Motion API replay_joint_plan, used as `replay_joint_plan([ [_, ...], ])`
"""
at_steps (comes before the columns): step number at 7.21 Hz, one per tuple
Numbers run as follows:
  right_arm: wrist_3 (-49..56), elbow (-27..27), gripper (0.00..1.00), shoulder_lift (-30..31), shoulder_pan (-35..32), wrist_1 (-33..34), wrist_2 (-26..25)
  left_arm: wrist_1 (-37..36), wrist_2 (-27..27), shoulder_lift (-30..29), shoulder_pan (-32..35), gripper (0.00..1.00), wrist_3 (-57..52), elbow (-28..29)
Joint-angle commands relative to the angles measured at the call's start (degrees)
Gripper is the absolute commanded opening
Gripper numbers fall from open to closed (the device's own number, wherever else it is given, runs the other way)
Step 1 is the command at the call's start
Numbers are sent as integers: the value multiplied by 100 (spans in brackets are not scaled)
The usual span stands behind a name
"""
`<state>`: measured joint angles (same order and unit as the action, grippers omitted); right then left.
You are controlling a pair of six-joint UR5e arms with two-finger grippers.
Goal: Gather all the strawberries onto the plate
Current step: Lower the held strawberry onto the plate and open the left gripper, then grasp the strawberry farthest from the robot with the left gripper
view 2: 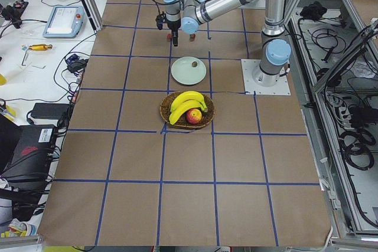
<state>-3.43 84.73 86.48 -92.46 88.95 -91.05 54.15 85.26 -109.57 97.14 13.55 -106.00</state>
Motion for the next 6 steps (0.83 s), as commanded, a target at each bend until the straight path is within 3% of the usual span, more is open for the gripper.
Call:
replay_joint_plan([
  [1,0,0,100,0,0,0,9,-168,-27,-720,427,87,769,596],
  [3,0,0,100,0,0,0,0,-535,35,-1143,639,83,1131,686],
  [4,0,0,100,0,0,0,0,-554,70,-1241,657,71,1124,686],
  [6,0,0,100,0,0,0,0,-616,44,-1260,675,13,1054,712],
])
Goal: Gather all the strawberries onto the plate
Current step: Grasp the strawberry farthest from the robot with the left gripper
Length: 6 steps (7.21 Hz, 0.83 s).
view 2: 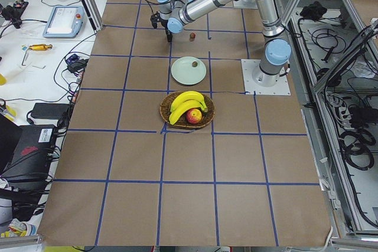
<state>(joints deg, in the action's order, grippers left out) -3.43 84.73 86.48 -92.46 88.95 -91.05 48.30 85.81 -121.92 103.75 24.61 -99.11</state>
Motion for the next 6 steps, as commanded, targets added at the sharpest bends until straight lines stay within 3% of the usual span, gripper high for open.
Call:
replay_joint_plan([
  [1,0,0,100,0,0,0,0,38,-3,27,13,0,-245,136],
  [4,0,0,100,0,0,0,0,783,426,518,-144,0,-920,112],
  [6,0,0,100,0,0,0,0,1155,602,1157,-696,0,-2006,-692],
])
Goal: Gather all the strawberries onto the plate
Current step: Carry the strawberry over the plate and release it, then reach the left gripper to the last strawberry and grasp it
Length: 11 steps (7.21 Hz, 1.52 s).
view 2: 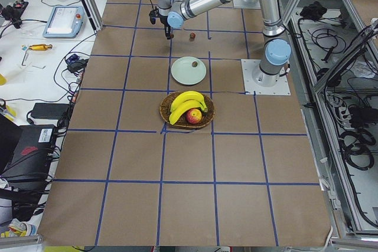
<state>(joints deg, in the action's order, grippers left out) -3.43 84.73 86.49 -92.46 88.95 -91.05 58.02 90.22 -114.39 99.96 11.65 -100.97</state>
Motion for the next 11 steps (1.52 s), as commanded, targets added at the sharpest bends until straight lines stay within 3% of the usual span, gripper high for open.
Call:
replay_joint_plan([
  [1,0,0,100,0,0,0,0,174,450,757,-685,0,-1404,-1086],
  [3,0,9,100,0,0,0,0,157,672,1260,-1651,0,-2854,-1801],
  [4,0,9,100,0,-9,-9,0,148,681,1401,-1864,13,-2913,-2047],
  [5,0,9,100,0,-9,0,0,105,681,1454,-1849,85,-2609,-2180],
  [7,0,9,100,0,-9,-9,9,34,594,1586,-1430,93,-1629,-2007],
  [8,0,0,100,0,0,0,9,16,358,1552,-722,93,-726,-1658],
  [9,0,9,100,0,0,-9,0,86,217,1456,-71,91,310,-1289],
  [11,0,9,100,0,0,-9,9,-349,-389,1114,662,83,1415,-1241],
])
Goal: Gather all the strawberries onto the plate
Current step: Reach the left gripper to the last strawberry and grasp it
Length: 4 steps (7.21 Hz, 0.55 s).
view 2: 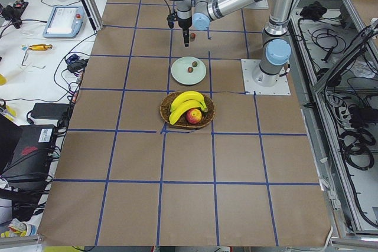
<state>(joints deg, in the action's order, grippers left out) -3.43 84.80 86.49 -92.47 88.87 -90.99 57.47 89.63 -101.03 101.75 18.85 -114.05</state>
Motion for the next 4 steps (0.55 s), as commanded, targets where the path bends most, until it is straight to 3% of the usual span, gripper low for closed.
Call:
replay_joint_plan([
  [1,-9,2,100,8,1,-10,2,-768,-341,-599,765,83,1047,58],
  [4,0,2,100,8,1,-10,-7,-851,-262,-1147,1022,70,1095,67],
])
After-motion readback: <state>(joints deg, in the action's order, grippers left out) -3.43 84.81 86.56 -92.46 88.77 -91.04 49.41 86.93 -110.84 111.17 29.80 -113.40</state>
